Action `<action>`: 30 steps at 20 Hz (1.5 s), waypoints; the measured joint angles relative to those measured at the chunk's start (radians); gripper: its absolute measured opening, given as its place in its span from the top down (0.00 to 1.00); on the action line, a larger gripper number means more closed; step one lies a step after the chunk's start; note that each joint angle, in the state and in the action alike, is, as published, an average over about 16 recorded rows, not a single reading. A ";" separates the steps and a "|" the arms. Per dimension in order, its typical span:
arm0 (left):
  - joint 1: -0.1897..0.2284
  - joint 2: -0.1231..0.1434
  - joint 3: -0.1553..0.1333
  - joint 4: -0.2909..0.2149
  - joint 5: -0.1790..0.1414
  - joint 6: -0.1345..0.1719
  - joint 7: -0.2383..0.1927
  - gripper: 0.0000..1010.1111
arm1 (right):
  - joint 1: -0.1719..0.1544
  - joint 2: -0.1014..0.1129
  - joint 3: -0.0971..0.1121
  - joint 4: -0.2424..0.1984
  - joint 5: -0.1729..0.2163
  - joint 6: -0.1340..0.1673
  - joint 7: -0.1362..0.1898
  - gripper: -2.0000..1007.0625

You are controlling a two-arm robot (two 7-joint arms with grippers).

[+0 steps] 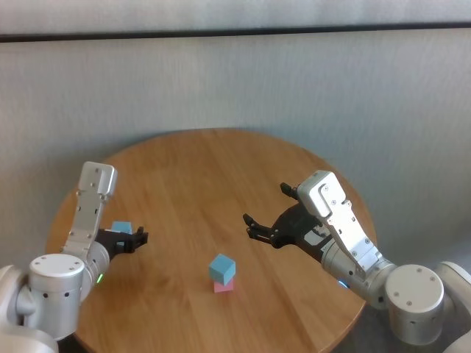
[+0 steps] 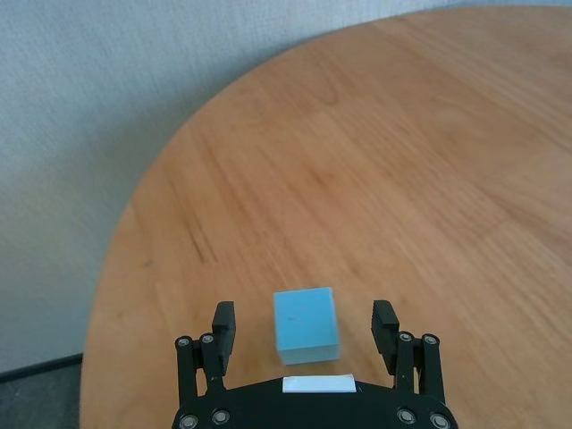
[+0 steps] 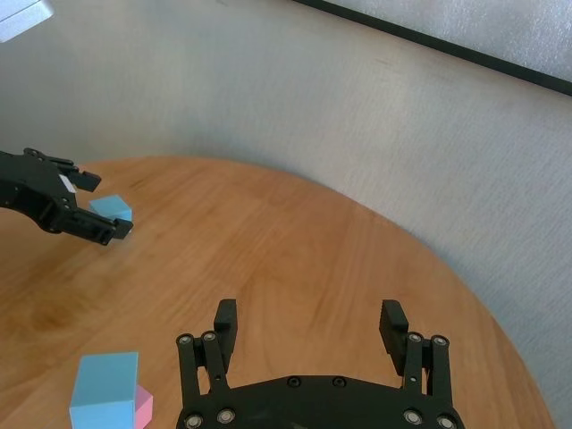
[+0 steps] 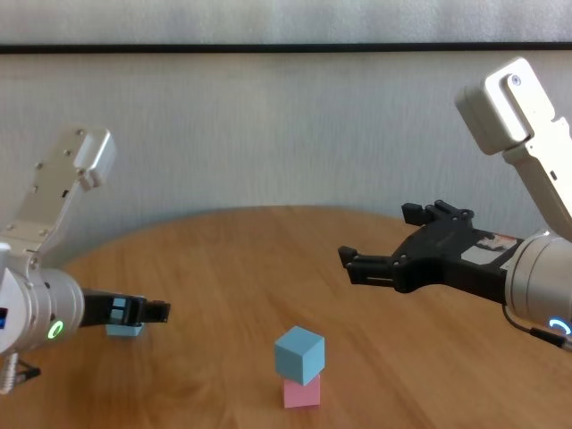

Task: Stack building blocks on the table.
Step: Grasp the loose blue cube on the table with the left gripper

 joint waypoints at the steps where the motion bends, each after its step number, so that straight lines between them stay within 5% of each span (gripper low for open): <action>1: -0.001 0.000 -0.001 0.002 0.002 0.000 -0.005 0.01 | 0.000 0.000 0.000 0.000 0.000 0.000 0.000 0.00; 18: -0.021 0.015 0.008 0.028 0.014 0.013 -0.064 0.04 | 0.000 0.000 0.000 0.000 0.000 0.000 0.000 0.00; 30: -0.016 0.007 0.001 0.022 0.010 0.012 -0.048 0.33 | 0.000 0.000 0.000 0.000 0.000 0.000 0.000 0.00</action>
